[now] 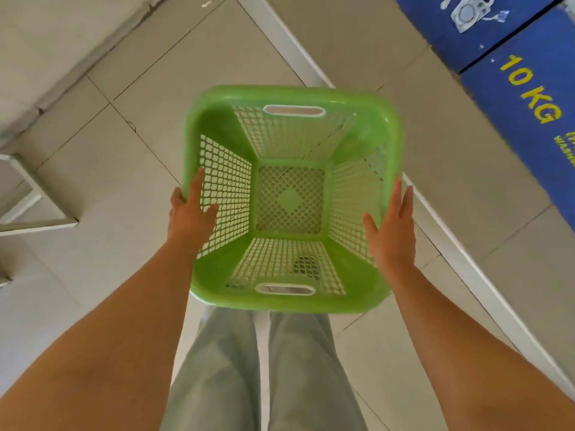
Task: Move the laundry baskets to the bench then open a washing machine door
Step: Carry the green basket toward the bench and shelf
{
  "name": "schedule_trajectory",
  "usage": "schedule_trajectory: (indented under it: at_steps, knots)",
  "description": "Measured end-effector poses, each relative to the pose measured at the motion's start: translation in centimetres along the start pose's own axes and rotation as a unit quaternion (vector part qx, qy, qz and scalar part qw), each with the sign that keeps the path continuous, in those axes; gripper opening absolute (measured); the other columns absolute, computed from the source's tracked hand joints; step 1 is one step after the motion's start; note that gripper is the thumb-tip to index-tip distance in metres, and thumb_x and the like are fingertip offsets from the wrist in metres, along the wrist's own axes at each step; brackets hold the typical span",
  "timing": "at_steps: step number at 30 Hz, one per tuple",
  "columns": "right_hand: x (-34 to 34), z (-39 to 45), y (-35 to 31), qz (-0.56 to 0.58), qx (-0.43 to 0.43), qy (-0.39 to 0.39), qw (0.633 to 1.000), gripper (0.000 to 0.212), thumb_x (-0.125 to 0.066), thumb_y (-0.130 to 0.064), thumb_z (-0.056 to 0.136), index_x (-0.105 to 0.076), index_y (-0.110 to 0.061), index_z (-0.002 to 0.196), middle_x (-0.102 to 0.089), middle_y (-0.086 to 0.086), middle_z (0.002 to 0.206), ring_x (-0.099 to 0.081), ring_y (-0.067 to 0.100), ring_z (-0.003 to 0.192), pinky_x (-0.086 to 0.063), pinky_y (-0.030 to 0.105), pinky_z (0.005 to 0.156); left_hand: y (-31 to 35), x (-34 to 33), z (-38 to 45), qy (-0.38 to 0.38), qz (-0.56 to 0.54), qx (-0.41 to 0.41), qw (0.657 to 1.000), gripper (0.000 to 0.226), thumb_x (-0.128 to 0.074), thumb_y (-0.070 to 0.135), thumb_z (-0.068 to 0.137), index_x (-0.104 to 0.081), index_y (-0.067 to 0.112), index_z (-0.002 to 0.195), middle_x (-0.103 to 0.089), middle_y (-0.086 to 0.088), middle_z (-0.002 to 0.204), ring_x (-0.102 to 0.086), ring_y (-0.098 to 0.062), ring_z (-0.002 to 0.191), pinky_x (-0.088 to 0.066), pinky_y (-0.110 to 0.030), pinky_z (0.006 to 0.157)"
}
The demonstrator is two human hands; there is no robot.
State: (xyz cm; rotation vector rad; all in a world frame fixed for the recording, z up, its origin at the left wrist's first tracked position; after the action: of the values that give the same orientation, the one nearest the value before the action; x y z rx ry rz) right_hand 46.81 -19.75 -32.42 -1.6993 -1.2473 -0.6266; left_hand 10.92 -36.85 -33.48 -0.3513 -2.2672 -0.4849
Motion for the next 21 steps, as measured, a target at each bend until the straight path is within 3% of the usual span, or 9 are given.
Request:
schedule_trajectory:
  at_steps: [3, 6, 11, 21]
  knots:
    - [-0.7, 1.0, 0.5, 0.005, 0.035, 0.053, 0.998, 0.078, -0.051, -0.024, 0.096, 0.001, -0.028, 0.153, -0.015, 0.007, 0.160, -0.055, 0.033, 0.122, -0.054, 0.045, 0.080, -0.2, -0.5, 0.7, 0.050, 0.015, -0.048, 0.997, 0.074, -0.051, 0.014, 0.095, -0.013, 0.049, 0.148, -0.029, -0.014, 0.145, -0.055, -0.037, 0.105, -0.051, -0.046, 0.084]
    - [-0.6, 1.0, 0.5, 0.006, 0.048, 0.073, 0.996, 0.073, -0.047, -0.015, 0.096, -0.003, -0.026, 0.154, -0.021, 0.005, 0.159, -0.051, 0.029, 0.126, -0.053, 0.045, 0.079, -0.3, -0.3, 0.5, 0.092, 0.007, -0.054, 0.994, 0.074, -0.045, 0.006, 0.094, -0.018, 0.051, 0.146, -0.036, -0.012, 0.136, -0.050, -0.026, 0.085, -0.053, -0.041, 0.075]
    - [0.8, -1.2, -0.9, 0.002, 0.070, 0.068, 0.995, 0.073, -0.047, -0.011, 0.096, -0.005, -0.026, 0.154, -0.019, 0.001, 0.160, -0.042, 0.026, 0.135, -0.050, 0.046, 0.086, -2.1, 0.6, -2.1, 0.099, -0.023, -0.018, 0.995, 0.076, -0.042, 0.003, 0.092, -0.021, 0.054, 0.144, -0.038, -0.010, 0.136, -0.050, -0.024, 0.084, -0.057, -0.043, 0.077]
    - [3.2, -13.6, -10.6, -0.020, 0.128, 0.059, 0.990, 0.076, -0.049, -0.013, 0.095, -0.005, -0.034, 0.153, -0.020, -0.001, 0.160, -0.052, 0.032, 0.127, -0.051, 0.046, 0.081, -13.4, 9.8, -12.3, 0.140, -0.080, 0.018, 0.987, 0.077, -0.043, 0.002, 0.091, -0.023, 0.055, 0.143, -0.038, -0.011, 0.138, -0.057, -0.031, 0.088, -0.056, -0.042, 0.076]
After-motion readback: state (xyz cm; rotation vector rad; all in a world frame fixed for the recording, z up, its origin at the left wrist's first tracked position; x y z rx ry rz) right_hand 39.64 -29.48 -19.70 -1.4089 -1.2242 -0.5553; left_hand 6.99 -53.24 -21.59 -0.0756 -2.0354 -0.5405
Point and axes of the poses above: each hand's wrist, its own z-axis towards the middle knuckle, its own x-axis out of the back of the hand, y = z × x, the point moved 9 cm from there along z, towards the middle knuckle
